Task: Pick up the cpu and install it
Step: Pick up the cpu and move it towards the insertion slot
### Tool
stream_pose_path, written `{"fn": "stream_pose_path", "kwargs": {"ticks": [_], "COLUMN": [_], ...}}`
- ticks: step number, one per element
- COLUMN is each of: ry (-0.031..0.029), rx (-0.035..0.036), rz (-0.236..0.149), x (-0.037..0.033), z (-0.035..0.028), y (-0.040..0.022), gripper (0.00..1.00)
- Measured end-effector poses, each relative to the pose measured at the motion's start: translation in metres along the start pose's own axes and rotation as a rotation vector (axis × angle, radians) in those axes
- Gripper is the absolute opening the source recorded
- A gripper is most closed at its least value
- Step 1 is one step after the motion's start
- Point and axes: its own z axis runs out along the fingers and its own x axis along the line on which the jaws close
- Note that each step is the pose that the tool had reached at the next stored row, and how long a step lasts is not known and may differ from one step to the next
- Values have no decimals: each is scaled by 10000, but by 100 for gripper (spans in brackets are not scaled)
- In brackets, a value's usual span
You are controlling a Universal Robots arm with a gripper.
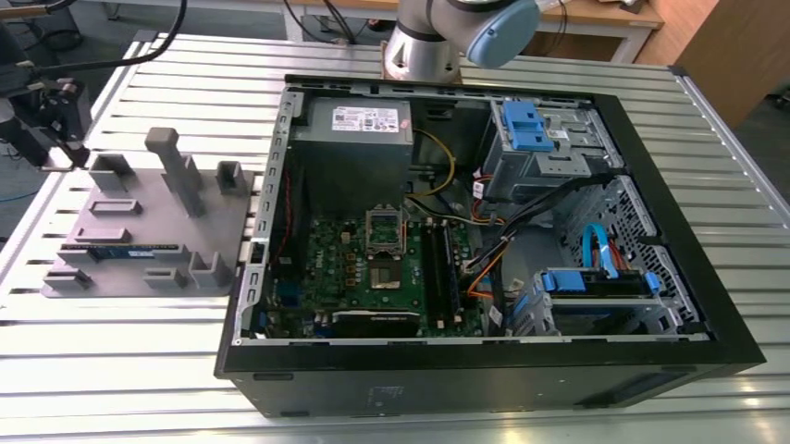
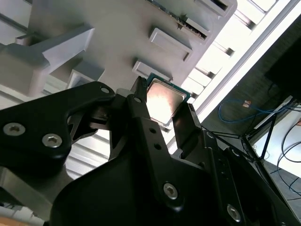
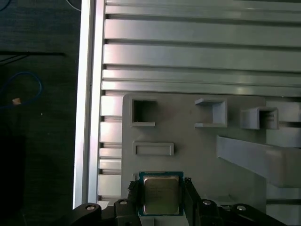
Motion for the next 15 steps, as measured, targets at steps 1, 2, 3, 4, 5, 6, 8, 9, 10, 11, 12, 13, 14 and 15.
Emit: {"fn": "stream_pose_path", "kwargs": {"ticks": [1, 2, 3, 4, 5, 6, 8, 9, 10, 11, 12, 13, 14, 15], "ry": [1, -1, -1, -1, 0, 0, 0, 0, -2, -3, -3, -2, -1, -1], "rx": [-2, -6, -10, -14, -18, -20, -25, -29, -33, -33, -34, -35, -35, -35], "rz": [0, 0, 0, 0, 1, 1, 0, 0, 1, 1, 1, 0, 1, 0], "x": [-1, -2, -2, -3, -3, -4, -5, -5, -5, -5, -5, -5, -5, -6], "z": [-36, -69, -102, -135, -165, -190, -229, -235, -234, -234, -234, -235, -235, -235], "y": [2, 3, 4, 6, 7, 8, 10, 10, 10, 10, 10, 10, 10, 10], "gripper": [47, 47, 47, 47, 47, 47, 47, 47, 47, 47, 47, 47, 47, 47]}}
